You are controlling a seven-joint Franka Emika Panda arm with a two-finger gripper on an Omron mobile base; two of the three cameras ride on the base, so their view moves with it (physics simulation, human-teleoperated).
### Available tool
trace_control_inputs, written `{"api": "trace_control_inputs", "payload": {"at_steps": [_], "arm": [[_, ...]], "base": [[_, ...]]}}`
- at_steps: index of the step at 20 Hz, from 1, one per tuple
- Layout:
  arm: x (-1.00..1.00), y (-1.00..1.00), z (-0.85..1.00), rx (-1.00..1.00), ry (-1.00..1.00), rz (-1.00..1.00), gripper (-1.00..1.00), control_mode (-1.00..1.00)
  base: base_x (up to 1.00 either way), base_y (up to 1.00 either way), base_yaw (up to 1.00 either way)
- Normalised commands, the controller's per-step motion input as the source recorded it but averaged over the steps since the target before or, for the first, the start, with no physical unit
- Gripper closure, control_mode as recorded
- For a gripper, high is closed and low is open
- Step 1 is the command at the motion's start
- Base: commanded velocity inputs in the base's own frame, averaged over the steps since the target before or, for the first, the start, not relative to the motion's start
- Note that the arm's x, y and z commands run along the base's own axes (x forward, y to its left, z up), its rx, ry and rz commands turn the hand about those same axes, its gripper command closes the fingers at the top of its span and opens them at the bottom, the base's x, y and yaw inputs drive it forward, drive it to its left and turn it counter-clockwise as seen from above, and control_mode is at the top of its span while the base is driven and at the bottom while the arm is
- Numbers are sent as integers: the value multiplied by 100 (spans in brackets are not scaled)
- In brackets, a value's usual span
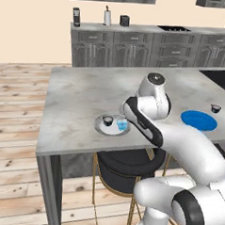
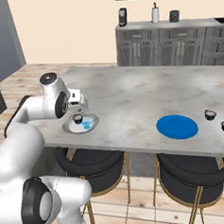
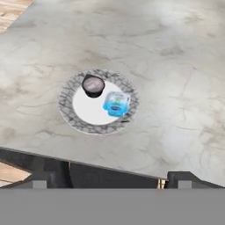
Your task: Place two yogurt containers on each plate.
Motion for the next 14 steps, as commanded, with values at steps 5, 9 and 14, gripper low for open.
{"api": "trace_control_inputs", "payload": {"at_steps": [5, 9, 14], "arm": [[-50, -9, 44, 1, -32, -3, -100, -100], [0, 0, 0, 0, 0, 0, -100, 100], [0, 0, 0, 0, 0, 0, -100, 100]], "base": [[0, 0, 0], [-28, -85, -12], [-1, -100, -5]]}}
